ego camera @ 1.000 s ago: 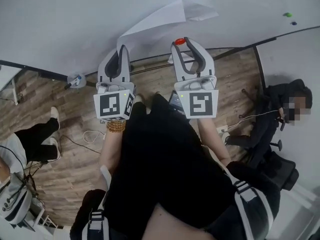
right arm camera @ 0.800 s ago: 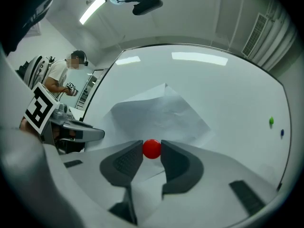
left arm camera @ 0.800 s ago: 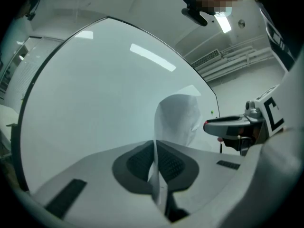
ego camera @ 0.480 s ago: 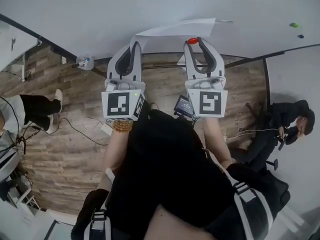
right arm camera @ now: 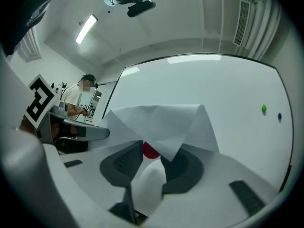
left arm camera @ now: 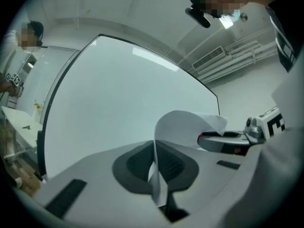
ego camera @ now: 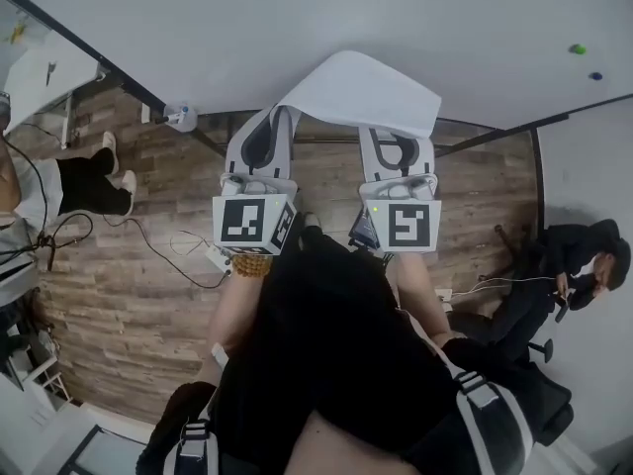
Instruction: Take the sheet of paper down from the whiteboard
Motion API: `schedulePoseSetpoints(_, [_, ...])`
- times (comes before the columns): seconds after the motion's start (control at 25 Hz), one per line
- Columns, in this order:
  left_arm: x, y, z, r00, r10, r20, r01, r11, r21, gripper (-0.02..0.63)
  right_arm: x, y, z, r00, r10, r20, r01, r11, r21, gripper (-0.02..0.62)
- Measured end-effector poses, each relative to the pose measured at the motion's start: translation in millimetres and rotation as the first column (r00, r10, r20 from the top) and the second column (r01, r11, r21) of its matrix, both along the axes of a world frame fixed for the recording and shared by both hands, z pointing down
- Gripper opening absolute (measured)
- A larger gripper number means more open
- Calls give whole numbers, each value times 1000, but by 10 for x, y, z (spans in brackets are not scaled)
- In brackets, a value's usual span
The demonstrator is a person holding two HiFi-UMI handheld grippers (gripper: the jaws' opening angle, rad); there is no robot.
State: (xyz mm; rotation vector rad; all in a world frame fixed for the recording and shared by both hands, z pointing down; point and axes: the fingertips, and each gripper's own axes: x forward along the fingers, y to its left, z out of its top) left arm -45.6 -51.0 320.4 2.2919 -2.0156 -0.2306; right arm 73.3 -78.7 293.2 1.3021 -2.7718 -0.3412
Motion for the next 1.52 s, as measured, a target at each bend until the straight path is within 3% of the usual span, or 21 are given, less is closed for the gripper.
schedulePoseSetpoints(0.12, [53, 53, 29, 999, -3, -50, 2, 1000, -15, 9, 71, 121, 15, 1000, -7, 14, 7, 1000, -4, 117])
schedulePoseSetpoints(0.36, [174, 93, 36, 998, -24, -54, 23, 999, -31, 9, 163, 324, 88, 998, -53, 22, 54, 998, -22, 117])
schedulePoseSetpoints(0.96, [99, 11, 217, 993, -113, 10, 114, 990, -82, 9, 118, 888, -43, 967, -238, 88, 242, 969, -43, 117])
schedulePoseSetpoints(1.16, [50, -110, 383, 992, -119, 48, 124, 986, -111, 9, 90, 882, -222, 956, -273, 110, 274, 962, 5, 117])
schedulePoseSetpoints(1.36, [41, -204, 558, 989, -96, 114, 112, 983, -145, 9, 98, 844, -282, 963, -243, 115, 242, 970, 15, 117])
schedulePoseSetpoints(1.52, [-11, -250, 687, 990, -94, 106, 111, 979, -170, 9, 168, 780, -308, 973, -210, 96, 208, 978, 30, 117])
